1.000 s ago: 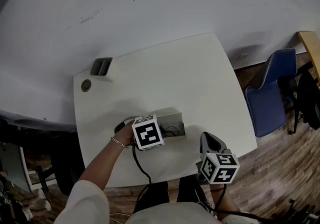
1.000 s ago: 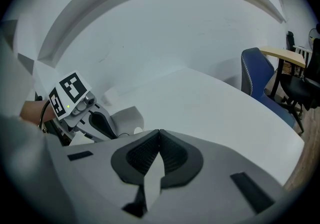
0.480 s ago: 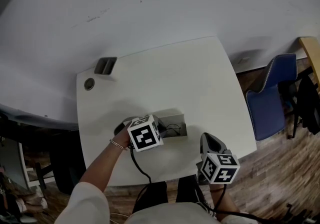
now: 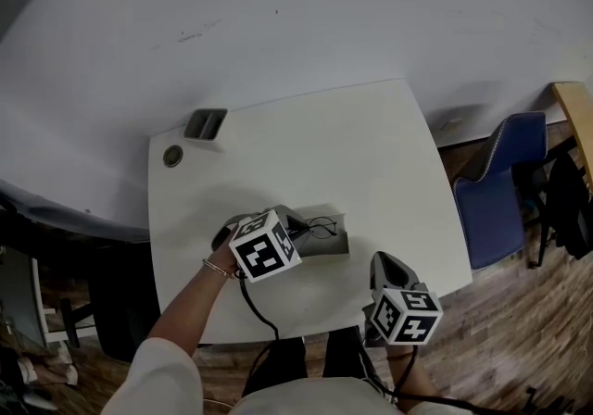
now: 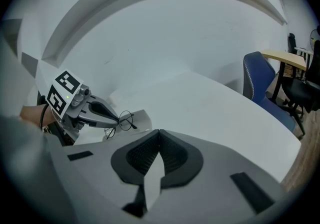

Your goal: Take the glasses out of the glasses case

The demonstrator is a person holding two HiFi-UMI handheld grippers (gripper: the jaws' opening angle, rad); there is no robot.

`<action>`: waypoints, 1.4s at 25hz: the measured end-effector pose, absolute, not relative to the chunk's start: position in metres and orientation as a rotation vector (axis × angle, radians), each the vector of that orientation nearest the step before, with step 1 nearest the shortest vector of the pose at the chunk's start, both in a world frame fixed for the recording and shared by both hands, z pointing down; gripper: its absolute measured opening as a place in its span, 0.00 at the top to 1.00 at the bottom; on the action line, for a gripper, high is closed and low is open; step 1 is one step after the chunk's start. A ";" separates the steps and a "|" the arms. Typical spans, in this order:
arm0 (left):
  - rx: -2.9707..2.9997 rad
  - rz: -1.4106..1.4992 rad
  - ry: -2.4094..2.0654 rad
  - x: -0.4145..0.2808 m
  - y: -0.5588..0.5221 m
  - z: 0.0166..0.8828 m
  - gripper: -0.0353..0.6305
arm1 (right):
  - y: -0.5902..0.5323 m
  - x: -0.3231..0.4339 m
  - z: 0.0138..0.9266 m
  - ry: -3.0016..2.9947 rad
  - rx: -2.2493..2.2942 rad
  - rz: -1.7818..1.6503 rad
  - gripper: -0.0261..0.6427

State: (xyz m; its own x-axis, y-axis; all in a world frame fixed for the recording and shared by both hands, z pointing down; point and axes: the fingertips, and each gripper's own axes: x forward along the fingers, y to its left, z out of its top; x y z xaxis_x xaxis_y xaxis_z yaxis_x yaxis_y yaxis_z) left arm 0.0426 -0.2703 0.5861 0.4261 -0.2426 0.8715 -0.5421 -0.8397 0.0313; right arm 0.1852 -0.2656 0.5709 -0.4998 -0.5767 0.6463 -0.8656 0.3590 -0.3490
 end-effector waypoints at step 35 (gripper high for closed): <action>2.009 -0.145 -1.981 -0.060 -0.243 0.387 0.91 | -0.312 0.099 0.460 -2.539 1.083 0.556 0.91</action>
State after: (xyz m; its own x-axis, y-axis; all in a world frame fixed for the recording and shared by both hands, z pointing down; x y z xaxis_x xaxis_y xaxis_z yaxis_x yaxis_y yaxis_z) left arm -0.0605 -0.2426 0.3874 0.0360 -0.9885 0.1469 -0.9566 0.0085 0.2914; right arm 0.0986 -0.3119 0.4597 -0.6594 -0.6118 0.4369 -0.7385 0.6361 -0.2238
